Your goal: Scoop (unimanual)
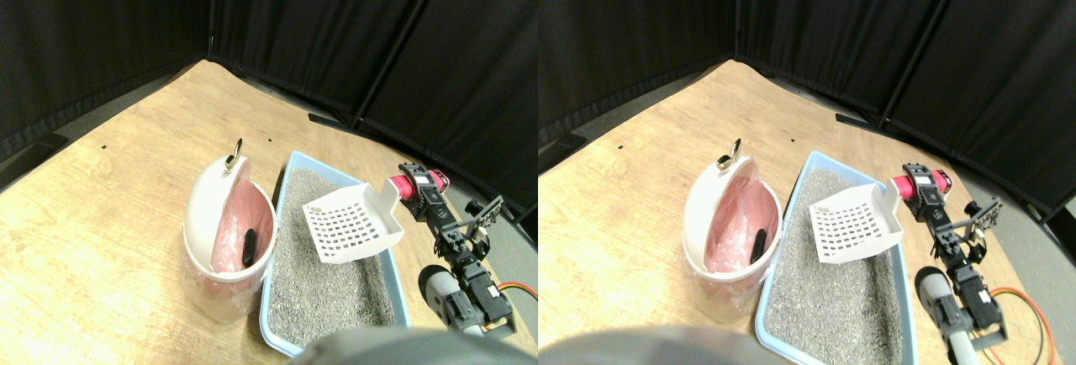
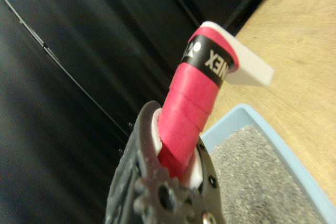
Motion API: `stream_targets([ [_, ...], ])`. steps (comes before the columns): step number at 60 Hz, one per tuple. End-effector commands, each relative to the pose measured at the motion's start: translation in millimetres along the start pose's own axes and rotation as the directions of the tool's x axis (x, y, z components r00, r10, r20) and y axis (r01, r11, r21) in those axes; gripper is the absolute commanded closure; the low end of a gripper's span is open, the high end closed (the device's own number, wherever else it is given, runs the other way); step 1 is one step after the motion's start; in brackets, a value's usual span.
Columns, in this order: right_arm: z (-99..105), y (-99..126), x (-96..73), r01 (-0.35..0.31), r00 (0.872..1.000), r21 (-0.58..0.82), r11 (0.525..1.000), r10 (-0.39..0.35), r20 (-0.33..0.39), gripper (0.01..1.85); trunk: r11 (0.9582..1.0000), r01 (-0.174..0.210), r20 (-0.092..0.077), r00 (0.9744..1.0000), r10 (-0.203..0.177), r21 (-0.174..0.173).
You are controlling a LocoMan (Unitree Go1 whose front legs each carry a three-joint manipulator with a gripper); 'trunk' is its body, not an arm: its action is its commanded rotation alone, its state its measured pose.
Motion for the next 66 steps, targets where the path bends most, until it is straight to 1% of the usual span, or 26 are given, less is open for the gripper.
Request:
stream_targets([
  [1,-3,-9,-4.6,0.075,0.997,0.053,0.996,-0.077,0.033,1.80,0.9996,0.025,0.022,0.9994,-0.026,0.010],
  [3,-4,-10,-5.2,0.080,0.996,0.055,0.995,-0.082,0.033,1.80,0.9994,0.030,0.021,0.9993,-0.030,0.016],
  [5,-11,-15,-7.2,0.091,0.995,0.059,0.994,-0.094,0.042,1.80,0.9992,0.035,0.021,0.9992,-0.036,0.020],
  [11,-29,-26,-12.1,0.086,0.994,0.072,0.994,-0.091,0.067,1.80,0.9982,0.049,0.016,0.9986,-0.050,0.035],
  [15,-35,-30,-14.4,0.101,0.992,0.076,0.992,-0.106,0.065,1.80,0.9972,0.059,0.012,0.9981,-0.060,0.047],
  [16,-37,-31,-15.4,0.125,0.990,0.078,0.989,-0.129,0.051,1.80,0.9970,0.060,0.012,0.9981,-0.061,0.048],
  [19,-45,-35,-16.3,0.117,0.991,0.083,0.990,-0.122,0.050,1.80,0.9961,0.067,0.011,0.9976,-0.068,0.057],
  [23,-48,-37,-16.7,0.128,0.990,0.098,0.987,-0.133,0.048,1.80,0.9951,0.074,0.008,0.9972,-0.075,0.065],
  [28,-54,-41,-17.6,0.159,0.984,0.124,0.979,-0.167,0.054,1.79,0.9939,0.082,0.001,0.9966,-0.083,0.073],
  [31,-57,-43,-17.9,0.183,0.980,0.145,0.972,-0.191,0.049,1.78,0.9936,0.084,0.000,0.9964,-0.084,0.076],
  [37,-64,-47,-17.5,0.197,0.977,0.158,0.968,-0.207,0.049,1.80,0.9930,0.087,-0.001,0.9962,-0.087,0.080],
  [38,-66,-49,-17.6,0.210,0.974,0.162,0.964,-0.220,0.046,1.80,0.9929,0.088,-0.001,0.9961,-0.088,0.080],
  [39,-66,-49,-17.6,0.210,0.974,0.162,0.964,-0.220,0.046,1.80,0.9928,0.088,-0.001,0.9961,-0.088,0.080],
  [41,-72,-51,-18.4,0.237,0.969,0.181,0.955,-0.247,0.035,1.79,0.9924,0.090,-0.004,0.9959,-0.090,0.083],
  [43,-74,-52,-18.9,0.241,0.968,0.187,0.952,-0.251,0.032,1.79,0.9924,0.090,-0.005,0.9959,-0.090,0.083],
  [44,-78,-53,-19.7,0.252,0.965,0.199,0.947,-0.261,0.023,1.80,0.9924,0.091,-0.006,0.9959,-0.090,0.083],
  [46,-79,-53,-20.0,0.261,0.963,0.204,0.944,-0.270,0.016,1.80,0.9919,0.093,-0.007,0.9956,-0.093,0.086],
  [48,-85,-55,-21.1,0.250,0.966,0.214,0.944,-0.259,0.016,1.80,0.9918,0.094,-0.008,0.9955,-0.094,0.086],
  [55,-96,-56,-26.2,0.278,0.959,0.215,0.936,-0.283,-0.010,1.80,0.9915,0.096,-0.008,0.9954,-0.096,0.088],
  [58,-102,-57,-28.7,0.270,0.962,0.211,0.940,-0.274,-0.011,1.80,0.9913,0.097,-0.009,0.9953,-0.096,0.090],
  [62,-107,-59,-31.1,0.279,0.959,0.225,0.933,-0.282,-0.021,1.80,0.9910,0.097,-0.014,0.9953,-0.096,0.092],
  [65,-109,-60,-31.9,0.274,0.961,0.217,0.937,-0.275,-0.025,1.80,0.9910,0.097,-0.014,0.9953,-0.096,0.092],
  [66,-110,-60,-31.8,0.262,0.965,0.210,0.942,-0.263,-0.024,1.80,0.9910,0.097,-0.014,0.9953,-0.096,0.092],
])
